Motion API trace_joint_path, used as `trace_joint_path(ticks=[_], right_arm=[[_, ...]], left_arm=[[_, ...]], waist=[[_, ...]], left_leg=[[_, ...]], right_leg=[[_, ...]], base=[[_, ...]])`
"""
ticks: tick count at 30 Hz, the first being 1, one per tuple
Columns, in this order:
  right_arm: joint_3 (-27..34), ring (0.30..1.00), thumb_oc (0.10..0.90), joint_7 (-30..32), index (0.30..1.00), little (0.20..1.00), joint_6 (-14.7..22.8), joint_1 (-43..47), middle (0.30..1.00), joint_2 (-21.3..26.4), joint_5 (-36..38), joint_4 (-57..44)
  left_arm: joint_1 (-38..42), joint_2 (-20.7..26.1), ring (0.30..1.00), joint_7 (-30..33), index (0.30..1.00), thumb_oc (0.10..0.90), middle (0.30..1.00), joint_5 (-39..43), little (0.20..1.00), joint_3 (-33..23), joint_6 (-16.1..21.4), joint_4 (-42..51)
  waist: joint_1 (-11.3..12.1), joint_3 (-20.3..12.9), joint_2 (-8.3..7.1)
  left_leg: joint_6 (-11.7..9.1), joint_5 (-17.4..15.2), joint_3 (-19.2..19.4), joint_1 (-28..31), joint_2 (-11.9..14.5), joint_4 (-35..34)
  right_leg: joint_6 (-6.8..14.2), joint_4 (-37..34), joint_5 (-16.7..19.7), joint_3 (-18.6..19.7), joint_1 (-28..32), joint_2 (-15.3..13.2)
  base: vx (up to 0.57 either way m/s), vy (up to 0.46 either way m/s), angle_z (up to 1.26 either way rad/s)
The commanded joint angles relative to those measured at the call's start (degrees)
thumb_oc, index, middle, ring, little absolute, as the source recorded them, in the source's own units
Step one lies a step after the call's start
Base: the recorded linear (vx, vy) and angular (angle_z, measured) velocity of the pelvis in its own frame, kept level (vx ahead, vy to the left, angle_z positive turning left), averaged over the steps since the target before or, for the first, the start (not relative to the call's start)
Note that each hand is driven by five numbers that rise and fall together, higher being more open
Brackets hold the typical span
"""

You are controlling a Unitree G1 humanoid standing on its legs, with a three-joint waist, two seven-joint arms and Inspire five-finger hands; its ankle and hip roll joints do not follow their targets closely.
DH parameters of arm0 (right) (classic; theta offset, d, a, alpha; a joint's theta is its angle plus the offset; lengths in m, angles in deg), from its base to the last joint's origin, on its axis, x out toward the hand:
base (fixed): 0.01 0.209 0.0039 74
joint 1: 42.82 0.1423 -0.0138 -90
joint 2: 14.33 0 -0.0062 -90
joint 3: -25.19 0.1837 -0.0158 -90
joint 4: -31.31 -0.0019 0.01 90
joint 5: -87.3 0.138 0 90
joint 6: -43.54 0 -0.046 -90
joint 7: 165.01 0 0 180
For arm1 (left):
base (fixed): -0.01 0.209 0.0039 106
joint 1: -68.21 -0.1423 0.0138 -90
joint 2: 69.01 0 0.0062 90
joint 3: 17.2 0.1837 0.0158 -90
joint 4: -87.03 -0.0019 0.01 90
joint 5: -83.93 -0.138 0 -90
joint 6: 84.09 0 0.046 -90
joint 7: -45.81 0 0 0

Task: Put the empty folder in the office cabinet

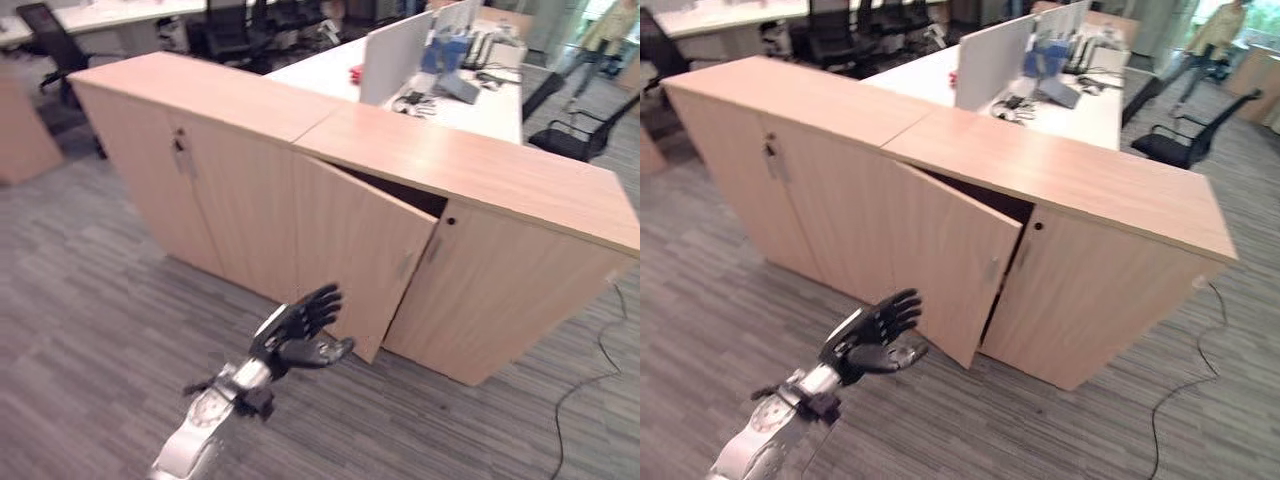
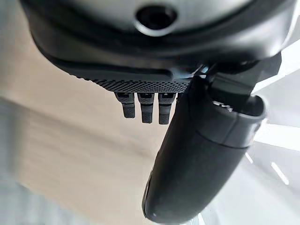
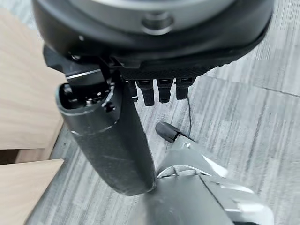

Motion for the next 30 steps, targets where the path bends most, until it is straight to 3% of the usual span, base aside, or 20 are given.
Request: trace_joint_path(ticks=[1,3,4,5,6,8,10,14,17,18,21,22,24,30], right_arm=[[-0.1,0.900,0.800,-0.8,0.900,0.900,-0.5,4.3,0.900,1.3,-0.7,0.6],[-0.9,0.900,0.800,-0.4,0.900,0.900,-0.7,6.2,0.900,1.7,-0.5,-0.2],[-1.4,0.900,0.800,-0.2,0.900,0.900,-0.7,6.5,0.900,1.8,-0.2,-0.1],[-1.7,0.900,0.800,-0.4,0.900,0.900,-0.5,6.5,0.900,1.6,1.0,0.0],[-1.7,0.900,0.800,-0.4,0.900,0.900,-0.5,6.5,0.900,1.6,1.1,0.1],[-2.0,0.900,0.800,-0.3,0.900,0.900,-0.4,6.3,0.900,1.2,2.3,-0.3],[-2.2,0.900,0.800,0.0,0.900,0.900,-0.2,5.9,0.900,0.9,3.6,-0.2],[-3.6,0.900,0.800,1.1,0.900,0.900,0.5,5.3,0.900,0.0,5.2,-0.7],[-4.8,0.900,0.800,1.9,0.900,0.900,0.8,5.0,0.900,-0.4,6.1,0.0],[-4.8,0.900,0.800,1.9,0.900,0.900,0.8,5.0,0.900,-0.4,6.1,0.0],[-5.9,0.900,0.800,2.5,0.900,0.900,1.2,4.9,0.900,-0.2,5.4,1.0],[-5.9,0.900,0.800,2.5,0.900,0.900,1.2,5.0,0.900,-0.2,5.4,1.0],[-6.6,0.900,0.800,2.4,0.900,0.900,1.6,4.9,0.900,0.6,4.6,0.9],[-6.0,0.900,0.800,1.9,0.900,0.900,1.9,3.4,0.900,1.2,4.3,0.5]], left_arm=[[1.2,-2.3,0.900,-2.4,0.900,0.800,0.900,1.4,0.900,-2.5,2.2,8.1],[-1.9,-2.4,0.900,-1.9,0.900,0.800,0.900,-4.6,0.900,-4.1,2.4,3.2],[-1.3,-2.7,0.900,-1.8,0.900,0.800,0.900,-4.8,0.900,-3.8,2.8,0.2],[-0.8,-4.4,0.900,-0.8,0.900,0.800,0.900,-5.0,0.900,-4.0,3.0,-5.8],[-0.7,-4.4,0.900,-0.9,0.900,0.800,0.900,-5.0,0.900,-3.9,3.1,-5.9],[-0.1,-5.6,0.900,0.5,0.900,0.800,0.900,-6.4,0.900,-4.3,3.3,-10.0],[0.2,-7.1,0.900,2.5,0.900,0.800,0.900,-8.4,0.900,-5.3,4.0,-14.2],[2.9,-8.6,0.900,6.9,0.900,0.800,0.900,-17.2,0.900,-4.5,5.3,-24.4],[5.8,-10.8,0.900,10.5,0.900,0.800,0.900,-20.8,0.900,-4.5,6.0,-36.9],[5.8,-10.8,0.900,10.5,0.900,0.800,0.900,-20.8,0.900,-4.5,6.0,-36.9],[9.0,-13.2,0.900,12.9,0.900,0.800,0.900,-26.2,0.900,-4.7,5.5,-56.7],[9.1,-13.2,0.900,12.9,0.900,0.800,0.900,-26.2,0.900,-4.7,5.6,-56.8],[9.7,-14.0,0.900,11.1,0.900,0.800,0.900,-26.8,0.900,-5.9,4.7,-67.5],[7.5,-14.8,0.900,8.2,0.900,0.800,0.900,-23.7,0.900,-8.9,4.9,-69.9]], waist=[[1.2,2.0,3.03],[0.7,2.3,4.27],[0.2,2.3,4.49],[-0.1,2.2,5.04],[0.0,2.2,5.05],[-0.5,2.3,5.54],[-0.6,2.5,5.78],[-1.9,2.9,6.16],[-2.9,2.9,5.22],[-2.9,2.9,5.22],[-3.6,0.9,4.82],[-3.6,1.0,4.85],[-4.4,0.2,4.95],[-4.9,0.1,5.28]], left_leg=[[2.5,-3.0,-4.5,-4.0,-0.8,-0.4],[3.5,-3.2,-4.5,-3.9,-1.4,-0.4],[4.1,-3.4,-4.8,-3.8,-2.1,-0.4],[4.9,-3.7,-5.5,-3.5,-2.6,-0.4],[4.9,-3.7,-5.5,-3.5,-2.6,-0.4],[5.4,-3.6,-6.4,-3.1,-2.8,-0.4],[5.8,-3.4,-6.9,-2.8,-2.8,-0.4],[5.5,-2.5,-7.9,-2.9,-2.6,-0.4],[5.0,-1.7,-8.8,-3.0,-3.3,-0.4],[5.0,-1.7,-8.8,-3.1,-3.3,-0.4],[4.3,-1.5,-8.0,-3.5,-3.0,-0.4],[4.3,-1.6,-8.0,-3.4,-3.0,-0.4],[3.8,-1.7,-7.5,-3.2,-2.7,-0.4],[3.2,-1.8,-7.1,-2.7,-2.2,-0.4]], right_leg=[[6.1,0.3,6.1,1.1,2.4,-5.5],[6.1,1.8,5.3,5.6,0.7,-5.7],[6.1,3.9,2.1,8.4,0.5,-5.4],[4.2,8.6,-4.5,12.1,0.2,-3.3],[4.1,8.9,-4.6,12.3,0.1,-3.4],[2.3,13.7,-9.3,13.7,-0.3,-0.4],[0.9,17.3,-12.1,12.7,-1.0,2.3],[-1.5,19.0,-16.8,14.4,-4.5,10.1],[-2.6,12.7,-16.4,19.1,-2.6,15.0],[-2.6,12.7,-16.4,19.1,-2.6,15.1],[-3.0,5.1,-14.8,19.3,0.5,16.6],[-3.0,5.0,-14.7,19.3,0.6,16.6],[-3.2,1.9,-13.9,20.5,1.9,17.5],[-3.4,-0.2,-13.3,20.5,3.0,18.0]], base=[[-0.09,0.142,-0.03],[-0.07,0.206,-0.03],[-0.01,0.255,-0.05],[0.00,0.195,-0.03],[0.02,0.142,-0.01],[0.03,0.050,0.14],[0.02,0.001,0.25],[0.01,-0.047,0.04],[0.03,-0.103,0.08],[0.06,-0.146,-0.02],[0.07,-0.095,-0.02],[0.05,-0.049,-0.02],[0.07,-0.054,-0.01],[0.05,-0.048,-0.04]])
